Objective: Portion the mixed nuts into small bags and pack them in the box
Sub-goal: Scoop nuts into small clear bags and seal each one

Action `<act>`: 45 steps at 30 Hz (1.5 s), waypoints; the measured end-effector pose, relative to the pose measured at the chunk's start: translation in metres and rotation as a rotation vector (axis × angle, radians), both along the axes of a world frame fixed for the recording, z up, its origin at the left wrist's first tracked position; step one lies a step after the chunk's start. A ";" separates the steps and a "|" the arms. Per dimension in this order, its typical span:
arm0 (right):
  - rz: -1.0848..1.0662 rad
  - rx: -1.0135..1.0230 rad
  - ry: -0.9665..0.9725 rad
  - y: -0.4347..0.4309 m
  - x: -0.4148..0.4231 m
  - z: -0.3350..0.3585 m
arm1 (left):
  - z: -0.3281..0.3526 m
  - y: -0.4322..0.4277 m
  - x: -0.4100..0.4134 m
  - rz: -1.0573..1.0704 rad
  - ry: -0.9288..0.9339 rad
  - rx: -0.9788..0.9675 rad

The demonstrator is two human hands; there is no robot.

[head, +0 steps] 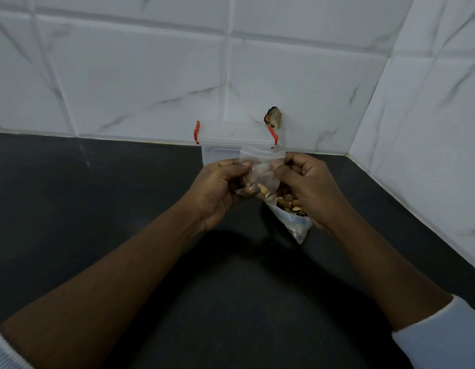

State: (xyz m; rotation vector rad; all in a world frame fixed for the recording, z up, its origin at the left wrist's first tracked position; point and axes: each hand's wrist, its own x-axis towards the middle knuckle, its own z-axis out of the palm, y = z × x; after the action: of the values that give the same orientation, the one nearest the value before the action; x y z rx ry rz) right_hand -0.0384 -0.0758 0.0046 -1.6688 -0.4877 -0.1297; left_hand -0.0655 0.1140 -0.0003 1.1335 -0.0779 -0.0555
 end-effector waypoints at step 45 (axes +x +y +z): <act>-0.010 0.169 0.063 0.004 -0.006 0.006 | -0.003 -0.001 0.002 0.220 -0.136 0.107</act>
State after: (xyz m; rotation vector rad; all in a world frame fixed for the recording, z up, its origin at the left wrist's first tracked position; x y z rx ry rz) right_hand -0.0442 -0.0723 0.0109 -1.5055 -0.4091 -0.1217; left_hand -0.0636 0.1127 -0.0032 1.2464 -0.0715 0.2152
